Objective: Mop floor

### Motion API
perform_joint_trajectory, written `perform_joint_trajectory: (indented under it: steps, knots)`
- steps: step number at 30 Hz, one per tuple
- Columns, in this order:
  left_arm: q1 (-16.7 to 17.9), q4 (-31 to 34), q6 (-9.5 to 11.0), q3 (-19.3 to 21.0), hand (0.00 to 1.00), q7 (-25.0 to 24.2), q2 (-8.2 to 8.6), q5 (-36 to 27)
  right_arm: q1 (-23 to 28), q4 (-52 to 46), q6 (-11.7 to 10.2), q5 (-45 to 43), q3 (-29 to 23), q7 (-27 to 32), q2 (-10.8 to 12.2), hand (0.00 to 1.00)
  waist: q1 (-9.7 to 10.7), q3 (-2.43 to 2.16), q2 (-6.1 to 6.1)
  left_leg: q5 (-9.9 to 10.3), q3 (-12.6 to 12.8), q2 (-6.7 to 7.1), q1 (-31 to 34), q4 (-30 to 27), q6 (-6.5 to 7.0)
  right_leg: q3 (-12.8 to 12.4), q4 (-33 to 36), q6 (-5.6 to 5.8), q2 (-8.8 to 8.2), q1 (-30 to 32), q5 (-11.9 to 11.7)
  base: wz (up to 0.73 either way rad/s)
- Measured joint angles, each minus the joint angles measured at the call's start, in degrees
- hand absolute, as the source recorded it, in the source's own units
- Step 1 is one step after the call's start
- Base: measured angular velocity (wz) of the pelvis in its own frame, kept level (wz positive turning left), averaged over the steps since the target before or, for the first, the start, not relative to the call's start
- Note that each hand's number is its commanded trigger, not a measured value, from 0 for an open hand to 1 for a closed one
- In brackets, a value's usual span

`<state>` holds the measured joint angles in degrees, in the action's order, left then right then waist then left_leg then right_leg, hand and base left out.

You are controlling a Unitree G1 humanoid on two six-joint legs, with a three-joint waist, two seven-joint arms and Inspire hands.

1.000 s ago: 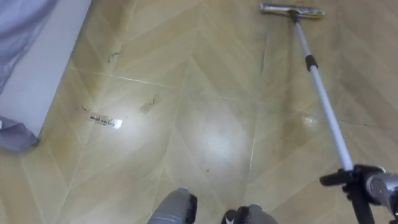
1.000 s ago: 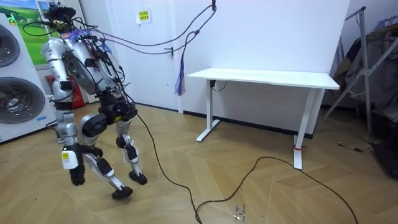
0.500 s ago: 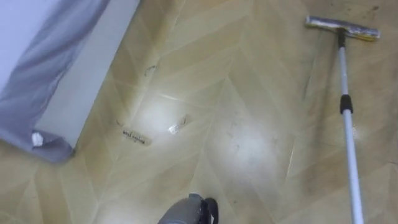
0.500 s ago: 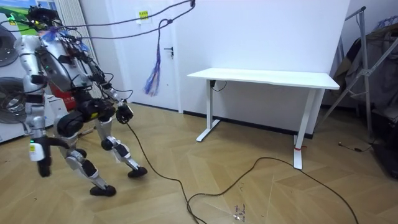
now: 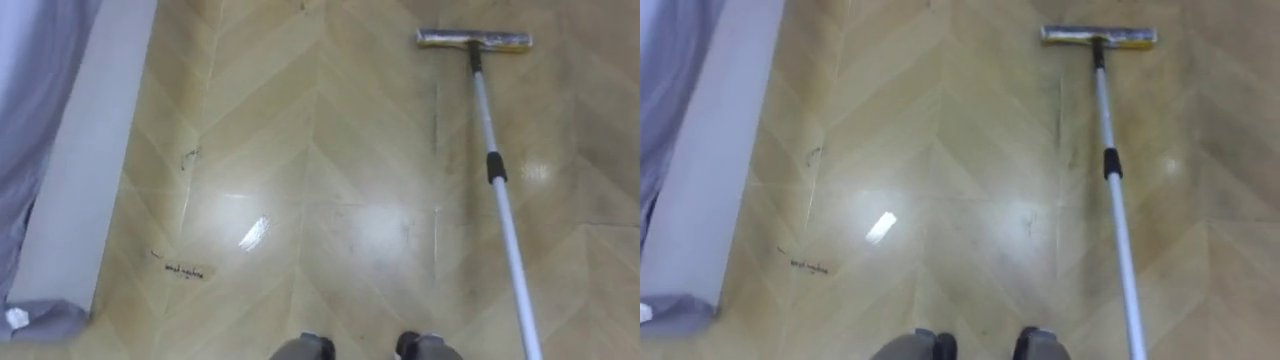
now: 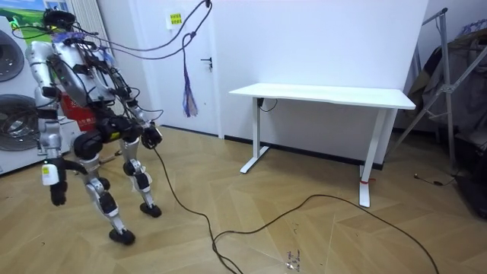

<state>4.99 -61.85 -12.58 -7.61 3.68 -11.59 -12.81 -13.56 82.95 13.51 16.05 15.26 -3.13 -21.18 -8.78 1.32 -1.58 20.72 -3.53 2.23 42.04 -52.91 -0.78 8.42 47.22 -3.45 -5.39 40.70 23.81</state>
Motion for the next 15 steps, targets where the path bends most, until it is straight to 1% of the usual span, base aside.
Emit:
perform_joint_trajectory:
  steps: [1, 2, 3, 4, 5, 6, 7, 8, 9, 10, 11, 12, 13, 14, 15]
  knots:
    - [1.31, 0.52, 0.17, -1.16, 0.00, 0.10, -1.97, -2.67, -3.01, -0.02, 0.28, -0.09, -0.37, -0.94, -1.76, 1.00, -1.19, -0.04, 1.26, -1.48, 0.55, -1.07, 2.86, -5.68, -1.43, 0.29, 2.31, -0.80, 0.48, 0.67, 1.52, 0.00]
    - [3.05, 1.21, 0.24, -2.92, 0.00, 0.22, -4.27, -4.67, -6.33, -0.50, -0.16, -0.03, 0.36, -1.50, -3.56, 1.00, -1.68, 0.13, 2.67, -4.62, 0.65, -1.56, 6.39, -11.97, -1.86, 0.45, 4.86, -1.45, 0.65, 1.33, 3.01, 0.00]
    - [3.95, 2.06, 0.20, -3.27, 0.00, 0.36, -5.13, -4.65, -7.77, -0.43, -0.78, 0.14, 0.85, -1.75, -4.43, 1.00, -1.85, 0.15, 3.41, -6.71, 0.76, -1.62, 8.02, -14.99, -1.78, 0.37, 6.10, -1.74, 0.63, 1.63, 3.78, 0.10]
    - [5.73, 3.38, 0.10, -4.12, 0.00, 0.63, -6.26, -4.49, -10.08, -0.58, -1.88, 0.57, 1.45, -1.89, -6.20, 1.00, -2.22, 0.34, 4.41, -11.17, 1.27, -2.06, 10.80, -19.67, -1.55, 0.17, 7.92, -2.00, 0.88, 1.62, 5.25, 0.09]
    - [7.82, 4.95, 0.02, -4.18, 0.00, 0.55, -6.81, -4.39, -12.26, -1.30, -2.13, 0.58, 1.71, -2.31, -7.46, 1.00, -3.04, 0.48, 5.14, -13.75, 2.34, -2.99, 12.43, -22.51, -1.63, -0.68, 8.98, -1.97, 1.46, 1.26, 6.43, 0.12]
    - [9.79, 6.73, -0.02, -3.75, 0.00, 0.18, -6.85, -3.55, -13.52, -2.21, -1.85, 0.74, 2.12, -3.11, -8.30, 1.00, -3.31, 0.56, 5.33, -12.26, 3.65, -3.68, 13.25, -21.54, -1.20, -0.72, 9.45, -2.52, 1.49, 0.77, 6.96, 0.12]
    - [10.28, 7.11, -0.22, -3.73, 0.00, -0.28, -6.84, -2.71, -13.90, -2.90, -1.73, 1.00, 2.01, -3.34, -8.63, 1.00, -3.32, 0.64, 5.31, -10.69, 4.46, -3.75, 13.42, -19.37, -0.85, -0.72, 9.49, -2.55, 1.53, 0.42, 7.21, 0.31]
    - [10.36, 7.34, -0.87, -3.73, 0.00, -1.26, -6.81, -1.67, -13.94, -3.68, -0.80, 2.21, 1.56, -3.36, -8.75, 1.00, -3.34, 0.65, 5.11, -8.23, 6.09, -3.62, 13.00, -11.78, -0.64, -0.76, 8.91, -2.27, 1.60, -0.39, 7.56, 0.36]
    - [10.20, 7.36, -0.86, -3.73, 0.00, -1.82, -6.81, -0.88, -13.53, -3.94, -0.47, 2.79, 0.91, -3.29, -8.66, 1.00, -3.30, 0.67, 4.96, -7.52, 6.98, -3.41, 12.37, -7.21, -0.24, -0.77, 8.25, -2.14, 1.69, -0.99, 7.65, 0.57]
    - [9.78, 7.34, -0.83, -3.73, 0.00, -2.79, -6.82, 0.13, -11.97, -4.46, -0.35, 4.23, -0.39, -3.37, -8.30, 1.00, -2.71, 0.55, 4.56, -7.21, 8.52, -2.81, 10.78, 2.22, 0.40, -0.95, 6.60, -1.83, 1.72, -2.24, 7.82, 0.64]
    - [9.02, 7.26, -0.80, -3.72, 0.00, -3.44, -6.82, 0.05, -10.02, -4.56, -0.49, 5.67, -1.08, -3.27, -7.72, 1.00, -2.20, 0.52, 4.47, -7.10, 9.81, -2.03, 9.31, 6.75, 2.82, -1.57, 5.23, -1.21, 1.47, -3.39, 8.14, 0.63]
    - [8.55, 7.29, -0.88, -3.80, 0.00, -3.61, -6.69, 0.07, -8.85, -4.50, -0.58, 6.67, -1.07, -3.27, -7.50, 1.00, -2.05, 0.46, 4.32, -6.96, 10.14, -1.61, 8.71, 7.45, 3.47, -2.16, 4.56, -0.74, 1.40, -4.01, 8.27, 0.56]
    - [7.48, 7.29, -0.97, -3.75, 0.00, -4.41, -6.18, 0.14, -5.85, -4.33, -1.43, 8.51, -1.30, -3.40, -7.21, 1.00, -1.68, 0.22, 3.15, -6.29, 10.77, -1.50, 7.59, 7.58, 5.61, -2.48, 3.45, -0.10, 1.35, -5.34, 8.43, 0.41]
    - [5.96, 6.99, -1.15, -3.50, 0.00, -4.50, -5.46, 0.88, -2.50, -3.73, -2.37, 9.50, -1.38, -3.75, -6.63, 1.00, -1.46, 0.15, 2.25, -4.95, 11.59, -1.29, 6.24, 7.14, 6.52, -3.39, 4.52, 0.72, 1.10, -6.30, 8.02, 0.33]
    - [5.22, 6.73, -1.08, -3.15, 0.00, -4.43, -5.00, 1.40, -1.15, -2.67, -2.78, 9.89, -1.36, -4.09, -6.23, 1.00, -1.27, 0.12, 1.69, -4.13, 11.74, -1.07, 5.54, 6.88, 6.79, -3.83, 5.73, 1.67, 0.92, -6.51, 7.52, 0.19]
